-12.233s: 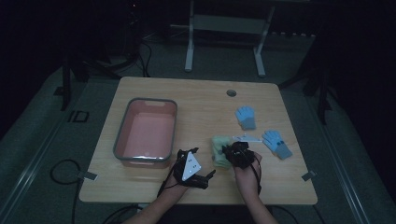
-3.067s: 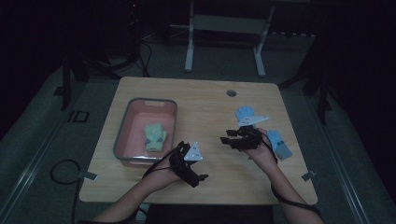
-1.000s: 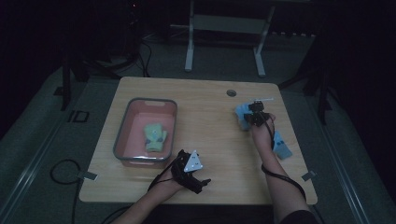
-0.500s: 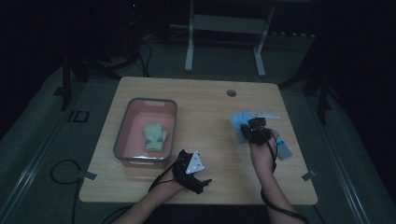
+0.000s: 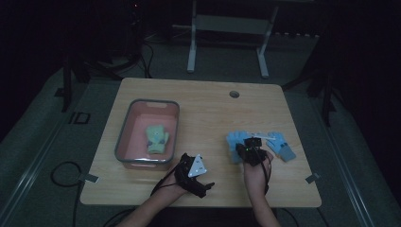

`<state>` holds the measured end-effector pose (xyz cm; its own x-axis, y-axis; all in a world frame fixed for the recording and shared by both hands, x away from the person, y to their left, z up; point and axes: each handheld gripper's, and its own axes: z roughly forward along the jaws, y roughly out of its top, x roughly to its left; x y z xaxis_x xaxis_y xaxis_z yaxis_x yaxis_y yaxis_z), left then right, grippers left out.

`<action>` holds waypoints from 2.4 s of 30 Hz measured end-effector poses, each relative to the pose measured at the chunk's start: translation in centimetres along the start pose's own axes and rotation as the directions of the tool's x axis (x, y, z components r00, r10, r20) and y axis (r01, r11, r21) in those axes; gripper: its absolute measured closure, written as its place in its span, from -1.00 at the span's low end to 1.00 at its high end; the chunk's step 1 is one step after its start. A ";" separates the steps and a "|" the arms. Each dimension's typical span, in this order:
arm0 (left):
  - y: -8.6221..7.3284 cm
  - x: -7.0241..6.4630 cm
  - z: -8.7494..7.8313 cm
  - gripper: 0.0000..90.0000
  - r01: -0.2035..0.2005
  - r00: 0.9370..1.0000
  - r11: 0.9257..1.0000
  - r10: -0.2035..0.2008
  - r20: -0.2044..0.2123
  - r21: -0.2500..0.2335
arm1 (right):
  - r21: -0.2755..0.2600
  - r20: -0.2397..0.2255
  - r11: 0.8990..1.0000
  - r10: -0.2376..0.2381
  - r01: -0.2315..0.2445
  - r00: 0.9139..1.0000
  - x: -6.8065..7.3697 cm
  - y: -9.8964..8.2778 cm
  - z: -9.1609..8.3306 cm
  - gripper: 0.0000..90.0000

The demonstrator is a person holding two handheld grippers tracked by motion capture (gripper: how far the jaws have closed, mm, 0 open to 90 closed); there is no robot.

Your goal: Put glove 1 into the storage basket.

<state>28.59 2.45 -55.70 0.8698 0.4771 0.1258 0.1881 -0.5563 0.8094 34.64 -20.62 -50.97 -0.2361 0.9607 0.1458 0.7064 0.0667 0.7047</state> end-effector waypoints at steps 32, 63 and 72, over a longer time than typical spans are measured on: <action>-0.6 0.4 -0.5 -0.96 -0.001 1.000 1.000 0.001 -0.008 -0.031 | -0.061 -0.009 0.984 -0.170 0.169 0.985 -8.6 1.7 -2.8 0.47; -0.6 0.2 -0.5 -0.96 -0.015 1.000 0.999 0.016 0.012 -0.048 | 0.031 0.043 0.977 -0.212 0.211 0.976 -19.6 -1.0 0.3 0.87; -0.5 0.2 -0.6 -0.96 -0.016 1.000 0.998 0.016 -0.001 -0.058 | 0.048 0.087 0.988 -0.149 0.146 0.985 -17.0 0.7 -1.6 0.94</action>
<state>28.43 3.22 -55.78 0.8724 0.4685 0.1394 0.1472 -0.5238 0.8391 38.07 -37.30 -51.87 -0.2802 0.9597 -0.0220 0.6958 0.2189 0.6840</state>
